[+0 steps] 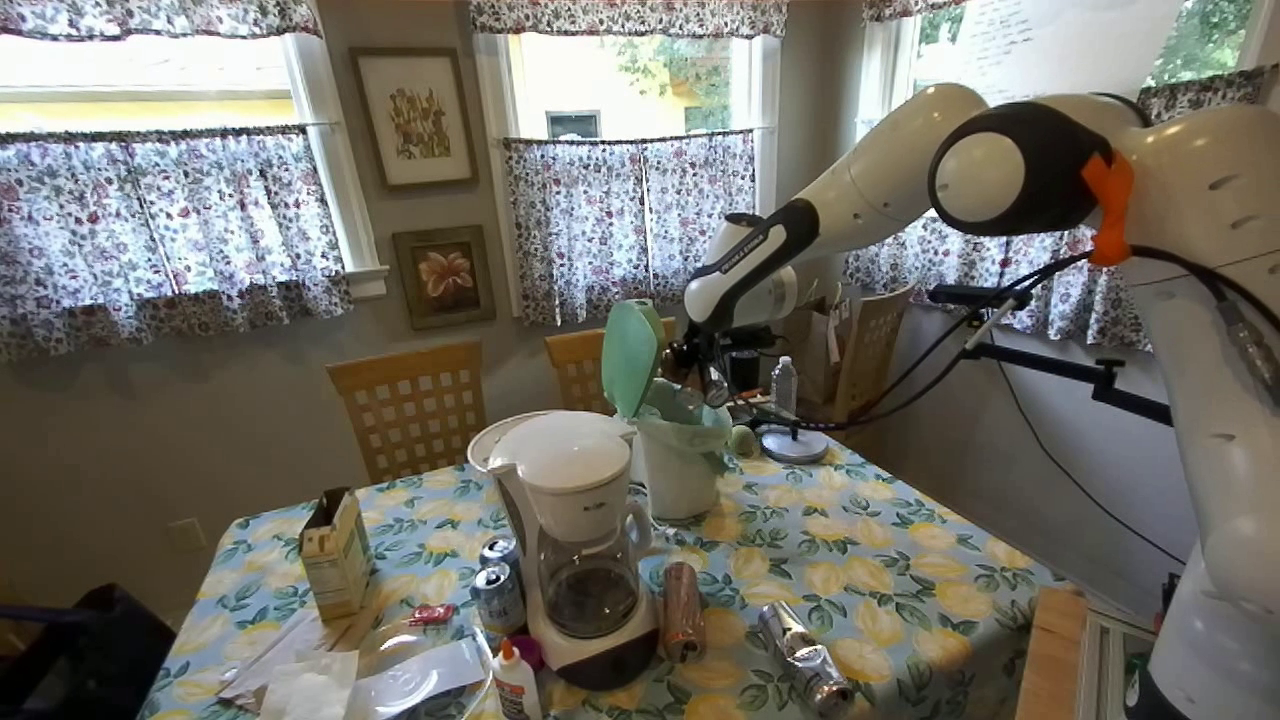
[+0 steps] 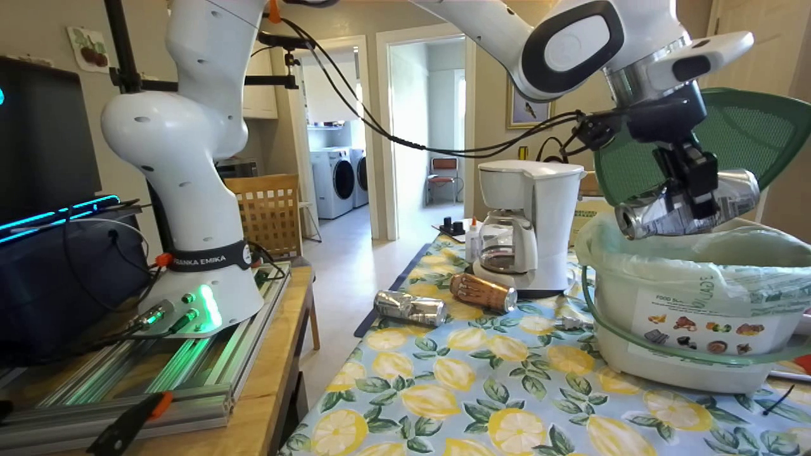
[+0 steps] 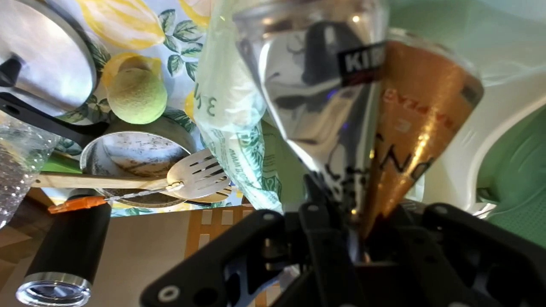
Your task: Throw two cans into the bin
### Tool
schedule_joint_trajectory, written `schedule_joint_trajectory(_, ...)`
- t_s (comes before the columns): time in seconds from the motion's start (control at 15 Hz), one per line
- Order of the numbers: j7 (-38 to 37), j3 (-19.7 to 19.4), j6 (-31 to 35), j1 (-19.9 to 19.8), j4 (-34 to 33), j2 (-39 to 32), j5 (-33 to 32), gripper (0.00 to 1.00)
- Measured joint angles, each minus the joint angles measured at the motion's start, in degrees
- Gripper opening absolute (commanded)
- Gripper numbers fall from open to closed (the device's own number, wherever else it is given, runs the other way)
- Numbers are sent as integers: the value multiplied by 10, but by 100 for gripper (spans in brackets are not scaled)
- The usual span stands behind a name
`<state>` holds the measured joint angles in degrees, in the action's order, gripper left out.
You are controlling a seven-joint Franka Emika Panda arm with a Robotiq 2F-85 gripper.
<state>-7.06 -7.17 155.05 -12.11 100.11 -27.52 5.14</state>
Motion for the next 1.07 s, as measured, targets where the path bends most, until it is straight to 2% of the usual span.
schedule_joint_trajectory(0.8, 0, 13, 13, -6, -60, -57, 15, 4)
schedule_joint_trajectory(0.87, 0, 14, 13, -6, -64, -61, 15, 42)
schedule_joint_trajectory(0.93, 0, 14, 14, -6, -67, -64, 15, 44)
schedule_joint_trajectory(1.07, 0, 14, 14, -6, -75, -71, 15, 57)
